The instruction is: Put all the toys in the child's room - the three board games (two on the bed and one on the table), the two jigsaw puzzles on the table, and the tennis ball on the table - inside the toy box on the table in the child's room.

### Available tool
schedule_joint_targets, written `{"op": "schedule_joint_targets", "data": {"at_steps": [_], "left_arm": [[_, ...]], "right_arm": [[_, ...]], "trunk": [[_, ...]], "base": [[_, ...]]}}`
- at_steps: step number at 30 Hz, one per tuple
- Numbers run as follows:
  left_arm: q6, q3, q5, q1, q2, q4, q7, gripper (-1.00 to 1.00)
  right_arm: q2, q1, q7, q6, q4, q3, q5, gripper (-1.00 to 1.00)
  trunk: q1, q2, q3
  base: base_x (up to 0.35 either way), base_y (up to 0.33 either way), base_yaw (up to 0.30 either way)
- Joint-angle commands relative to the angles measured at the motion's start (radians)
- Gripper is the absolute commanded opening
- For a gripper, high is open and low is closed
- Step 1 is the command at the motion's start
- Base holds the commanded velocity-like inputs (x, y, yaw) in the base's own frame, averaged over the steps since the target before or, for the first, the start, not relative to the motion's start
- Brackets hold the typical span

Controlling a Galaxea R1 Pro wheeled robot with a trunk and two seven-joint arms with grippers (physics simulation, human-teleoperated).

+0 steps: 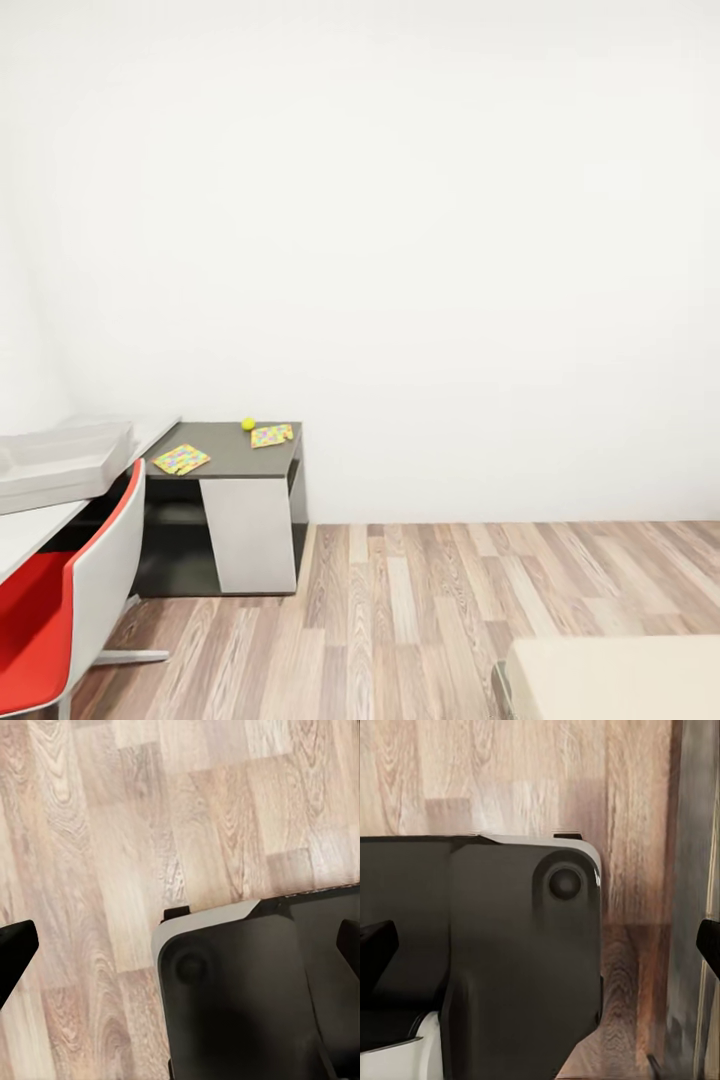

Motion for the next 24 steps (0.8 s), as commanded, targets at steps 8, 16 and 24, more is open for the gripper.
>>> {"op": "schedule_joint_targets", "data": {"at_steps": [8,16,24], "left_arm": [[-0.003,-0.004,-0.006,0.0,0.001,0.001,0.001,1.0],[-0.003,-0.004,-0.006,0.0,0.002,0.001,0.001,1.0],[-0.003,-0.004,-0.006,0.0,0.002,0.001,0.001,1.0]], "right_arm": [[0.0,0.0,-0.001,-0.003,0.0,-0.001,0.0,1.0],[-0.002,0.0,-0.001,-0.003,0.0,-0.001,0.0,1.0],[-0.008,0.0,-0.001,-0.003,0.0,-0.001,-0.001,1.0]], "trunk": [[0.0,-0.001,0.006],[0.0,-0.001,0.013],[0.0,-0.001,0.019]], "base": [[-0.222,0.068,-0.274],[-0.051,0.018,-0.274],[-0.052,0.004,-0.274]]}}
